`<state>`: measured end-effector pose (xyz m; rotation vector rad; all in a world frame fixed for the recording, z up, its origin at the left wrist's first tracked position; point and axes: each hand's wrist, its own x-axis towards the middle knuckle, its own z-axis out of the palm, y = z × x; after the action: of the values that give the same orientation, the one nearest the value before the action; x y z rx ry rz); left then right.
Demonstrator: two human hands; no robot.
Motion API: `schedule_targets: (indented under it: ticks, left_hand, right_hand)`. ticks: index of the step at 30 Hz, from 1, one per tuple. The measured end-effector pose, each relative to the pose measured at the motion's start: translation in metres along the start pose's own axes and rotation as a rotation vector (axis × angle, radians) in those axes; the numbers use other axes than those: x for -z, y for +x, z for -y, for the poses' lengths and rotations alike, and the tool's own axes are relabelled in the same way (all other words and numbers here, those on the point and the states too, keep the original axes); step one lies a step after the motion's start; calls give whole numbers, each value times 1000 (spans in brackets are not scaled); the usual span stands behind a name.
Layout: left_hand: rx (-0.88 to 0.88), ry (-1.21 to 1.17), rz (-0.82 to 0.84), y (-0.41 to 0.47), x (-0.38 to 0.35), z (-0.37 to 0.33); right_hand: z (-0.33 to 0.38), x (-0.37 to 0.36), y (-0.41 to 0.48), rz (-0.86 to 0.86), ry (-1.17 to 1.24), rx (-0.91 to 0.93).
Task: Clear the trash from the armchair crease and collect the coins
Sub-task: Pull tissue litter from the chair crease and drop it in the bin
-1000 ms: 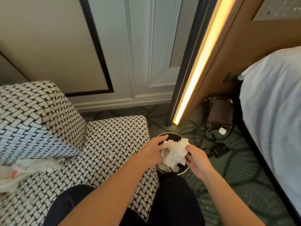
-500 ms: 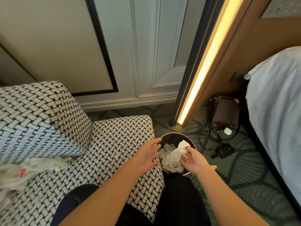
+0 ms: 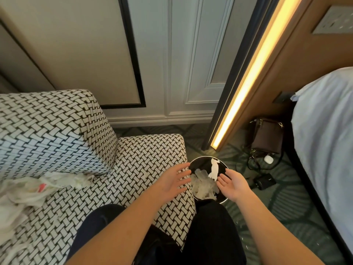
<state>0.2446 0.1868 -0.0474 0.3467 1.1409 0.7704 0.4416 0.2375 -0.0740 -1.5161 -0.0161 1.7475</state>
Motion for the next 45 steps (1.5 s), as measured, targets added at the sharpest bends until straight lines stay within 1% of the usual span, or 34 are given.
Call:
schedule_targets:
  ticks: [7, 13, 18, 22, 26, 28, 31, 34, 36, 37, 39, 41, 43, 45]
  left_hand:
    - [-54, 25, -89, -43, 38, -3]
    - [-173, -83, -141, -95, 84, -2]
    - [-281, -301, -172, -142, 129, 6]
    - [-357, -354, -217, -176, 164, 15]
    - [-424, -460, -314, -211, 209, 29]
    - [-438, -450, -410, -227, 229, 37]
    - [-428, -313, -666, -245, 257, 52]
    - [-398, -181, -1002, -255, 280, 70]
    - [-396, -94, -1149, -258, 292, 85]
    - [-361, -9, -1208, -258, 301, 94]
    - [-201, 316, -1260, -254, 315, 112]
    - [-82, 587, -1222, -249, 327, 129]
    - [-75, 712, -1183, -243, 330, 143]
    - [-115, 755, -1203, -240, 329, 153]
  right_hand:
    - [-12, -15, -28, 104, -131, 55]
    - [-36, -59, -63, 269, -204, 52]
    - [-79, -104, -102, 422, -287, 17]
    - [-117, -138, -128, 507, -350, -33]
    - [-162, -173, -147, 559, -432, -65]
    - [-185, -188, -153, 585, -449, -72]
    - [-222, -210, -161, 643, -466, -102]
    - [-257, -225, -168, 700, -470, -145]
    - [-282, -230, -172, 741, -490, -189]
    - [-296, -231, -175, 766, -520, -211]
    - [-319, -230, -179, 797, -601, -229]
    - [-339, -226, -182, 809, -699, -222]
    - [-351, -219, -182, 822, -790, -208]
    - [-357, -214, -183, 853, -899, -204]
